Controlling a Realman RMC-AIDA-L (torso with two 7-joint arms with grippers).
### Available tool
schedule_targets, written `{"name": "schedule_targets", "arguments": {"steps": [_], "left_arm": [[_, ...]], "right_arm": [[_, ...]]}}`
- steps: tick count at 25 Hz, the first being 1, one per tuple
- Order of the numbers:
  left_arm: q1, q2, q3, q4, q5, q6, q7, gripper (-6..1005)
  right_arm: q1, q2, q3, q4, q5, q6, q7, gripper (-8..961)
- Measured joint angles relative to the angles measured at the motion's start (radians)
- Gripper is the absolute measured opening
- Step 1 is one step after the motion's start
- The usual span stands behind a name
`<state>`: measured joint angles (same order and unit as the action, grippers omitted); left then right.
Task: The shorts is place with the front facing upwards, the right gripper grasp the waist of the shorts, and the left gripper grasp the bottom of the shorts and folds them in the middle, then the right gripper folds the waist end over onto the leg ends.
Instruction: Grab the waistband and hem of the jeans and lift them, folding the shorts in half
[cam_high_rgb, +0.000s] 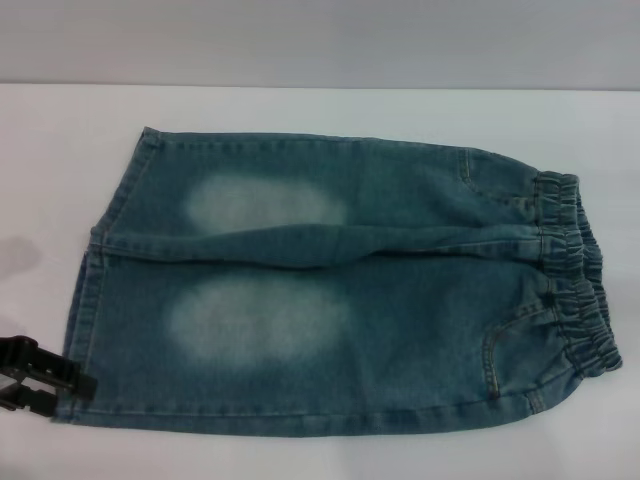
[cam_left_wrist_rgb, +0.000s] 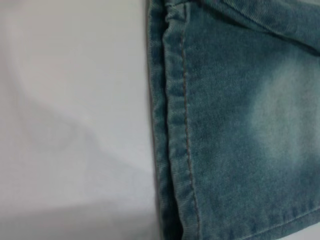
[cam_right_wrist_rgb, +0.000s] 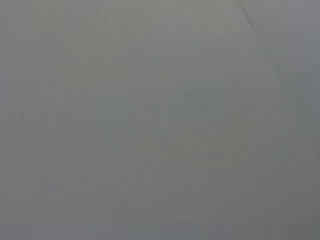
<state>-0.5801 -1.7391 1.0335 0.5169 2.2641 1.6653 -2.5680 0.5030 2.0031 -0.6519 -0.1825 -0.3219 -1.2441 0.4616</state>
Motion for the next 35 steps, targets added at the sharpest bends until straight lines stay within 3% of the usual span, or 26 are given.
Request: {"name": "schedule_targets", "arguments": {"steps": [18, 35], "left_arm": [[-0.002, -0.006, -0.014, 0.0, 0.051, -0.007, 0.0, 721], [-0.034, -0.034, -0.015, 0.0, 0.048, -0.003, 0.009, 722]], "right_arm": [[0.009, 0.001, -0.002, 0.002, 0.0, 0.021, 0.0, 566], [0.008, 0.003, -0.002, 0.001, 0.0, 0.022, 0.0, 566]]}}
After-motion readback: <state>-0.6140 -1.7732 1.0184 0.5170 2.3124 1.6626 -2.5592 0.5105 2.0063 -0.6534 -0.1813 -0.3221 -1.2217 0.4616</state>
